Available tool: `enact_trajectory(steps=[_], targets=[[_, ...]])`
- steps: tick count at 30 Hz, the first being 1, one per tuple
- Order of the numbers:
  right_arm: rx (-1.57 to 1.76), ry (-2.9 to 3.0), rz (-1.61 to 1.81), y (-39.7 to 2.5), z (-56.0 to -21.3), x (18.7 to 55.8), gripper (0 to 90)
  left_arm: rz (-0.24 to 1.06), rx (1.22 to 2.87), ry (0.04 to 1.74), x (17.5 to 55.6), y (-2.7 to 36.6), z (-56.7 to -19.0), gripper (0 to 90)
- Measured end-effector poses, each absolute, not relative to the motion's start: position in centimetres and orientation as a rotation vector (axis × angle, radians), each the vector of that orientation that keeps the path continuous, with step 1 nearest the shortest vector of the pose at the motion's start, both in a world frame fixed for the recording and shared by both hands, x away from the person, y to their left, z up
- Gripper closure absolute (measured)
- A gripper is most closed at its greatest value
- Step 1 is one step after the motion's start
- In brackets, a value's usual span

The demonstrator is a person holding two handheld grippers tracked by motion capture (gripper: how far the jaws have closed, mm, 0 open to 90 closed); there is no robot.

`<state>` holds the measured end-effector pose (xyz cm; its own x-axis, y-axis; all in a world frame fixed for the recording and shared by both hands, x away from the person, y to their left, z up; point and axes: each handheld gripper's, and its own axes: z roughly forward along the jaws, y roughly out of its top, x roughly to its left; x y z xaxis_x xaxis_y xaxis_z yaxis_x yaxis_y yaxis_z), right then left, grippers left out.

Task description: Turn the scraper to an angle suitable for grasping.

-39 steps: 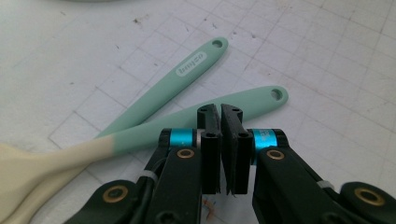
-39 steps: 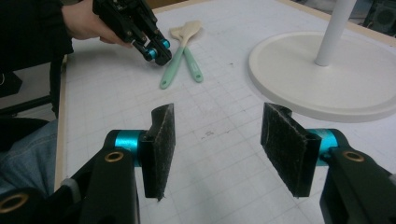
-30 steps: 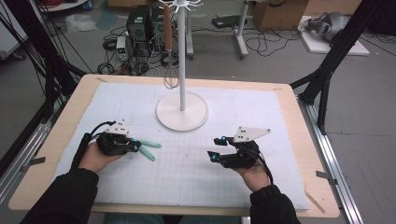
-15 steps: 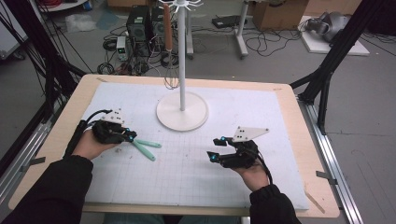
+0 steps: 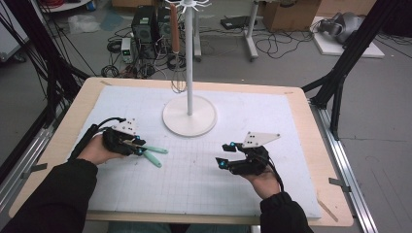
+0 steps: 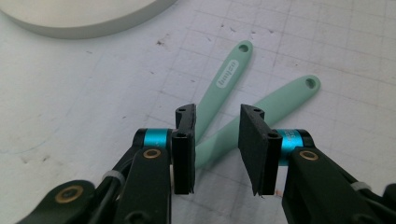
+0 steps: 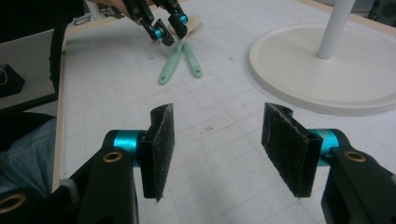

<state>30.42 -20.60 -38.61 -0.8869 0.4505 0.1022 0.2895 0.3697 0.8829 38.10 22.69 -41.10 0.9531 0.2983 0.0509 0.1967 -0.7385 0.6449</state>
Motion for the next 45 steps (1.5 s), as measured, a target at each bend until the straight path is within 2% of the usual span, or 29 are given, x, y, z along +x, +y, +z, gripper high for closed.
enact_trajectory(steps=[2,14,28,35,41,45], targets=[[0.674,2.469,1.540,-20.6,-38.6,30.4,43.5,0.188,2.419,0.349,38.1,22.6,-41.3,63.7],[0.670,2.474,1.539,-20.5,-38.7,30.4,43.5,0.174,2.441,0.326,37.8,22.4,-41.2,66.1],[0.667,2.477,1.538,-20.5,-38.7,30.4,43.4,0.143,2.465,0.288,37.8,21.6,-42.3,56.2],[0.666,2.475,1.542,-20.5,-38.7,30.3,43.4,0.141,2.503,0.279,37.4,21.7,-42.1,61.5],[0.670,2.476,1.540,-20.5,-38.7,30.3,43.3,0.105,2.495,0.256,37.2,22.0,-42.2,57.1],[0.670,2.479,1.538,-20.4,-38.7,30.3,43.2,0.131,2.503,0.234,37.1,22.0,-42.2,62.5]])
